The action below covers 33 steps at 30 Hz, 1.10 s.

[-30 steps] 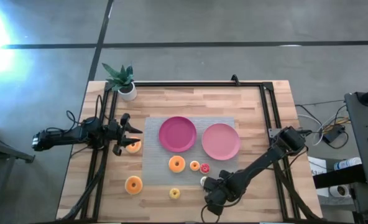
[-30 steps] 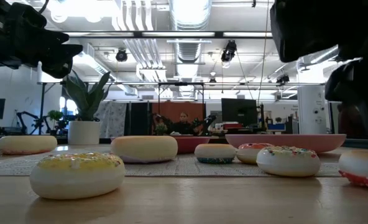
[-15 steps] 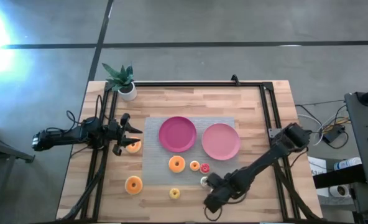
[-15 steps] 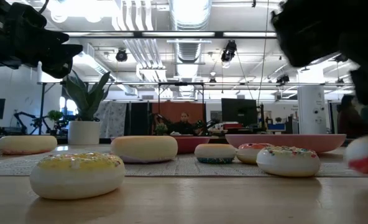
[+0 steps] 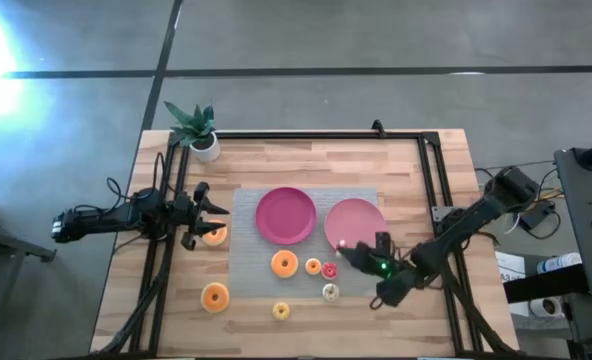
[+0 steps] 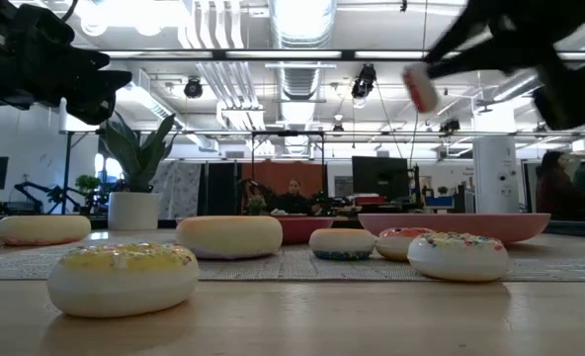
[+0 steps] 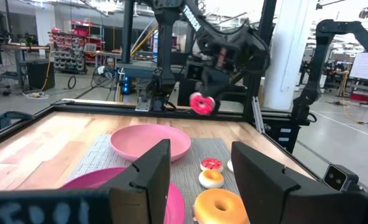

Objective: Pick & Place donuts
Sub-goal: Put the small red donut on the pink plate

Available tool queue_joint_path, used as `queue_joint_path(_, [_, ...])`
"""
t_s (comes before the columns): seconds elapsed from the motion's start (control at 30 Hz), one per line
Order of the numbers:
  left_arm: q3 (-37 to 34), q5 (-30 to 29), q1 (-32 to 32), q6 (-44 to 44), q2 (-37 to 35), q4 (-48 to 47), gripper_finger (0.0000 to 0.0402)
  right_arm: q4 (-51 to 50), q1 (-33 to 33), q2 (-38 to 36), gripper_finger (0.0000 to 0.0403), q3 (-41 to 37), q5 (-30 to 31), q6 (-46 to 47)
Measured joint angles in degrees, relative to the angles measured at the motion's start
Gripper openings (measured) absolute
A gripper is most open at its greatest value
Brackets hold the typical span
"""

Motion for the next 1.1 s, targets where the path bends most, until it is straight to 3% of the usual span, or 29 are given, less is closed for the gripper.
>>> queue_joint_path(0.3, [0.0,0.0,0.0,0.1,0.3,-0.1,0.0145,10.7,-5.0,-0.7,0.0012,-3.6,1.1,-6.4])
queue_joint_path(0.5, [0.0,0.0,0.0,0.1,0.3,0.9,0.0145,23.4,-5.7,-0.7,0.0013,-5.8,0.9,-13.4])
queue_joint_path(0.57, [0.0,-0.1,0.0,-4.1,0.6,6.5,0.0145,27.5,-5.7,-0.7,0.0013,-6.2,0.9,-17.0])
queue_joint_path(0.67, [0.0,-0.4,-0.1,-18.7,0.6,15.8,0.0145,32.0,-5.8,-0.9,0.0013,-6.4,-0.5,-23.0])
queue_joint_path(0.9, [0.0,-16.8,0.0,-38.0,0.7,41.9,0.0145,33.9,-6.0,-1.3,0.0013,-5.1,-3.9,-32.0])
queue_joint_path(1.1, [0.0,-27.9,0.0,-41.4,0.5,49.8,0.0145,38.4,-6.8,-1.3,0.0013,-5.1,-4.0,-37.5])
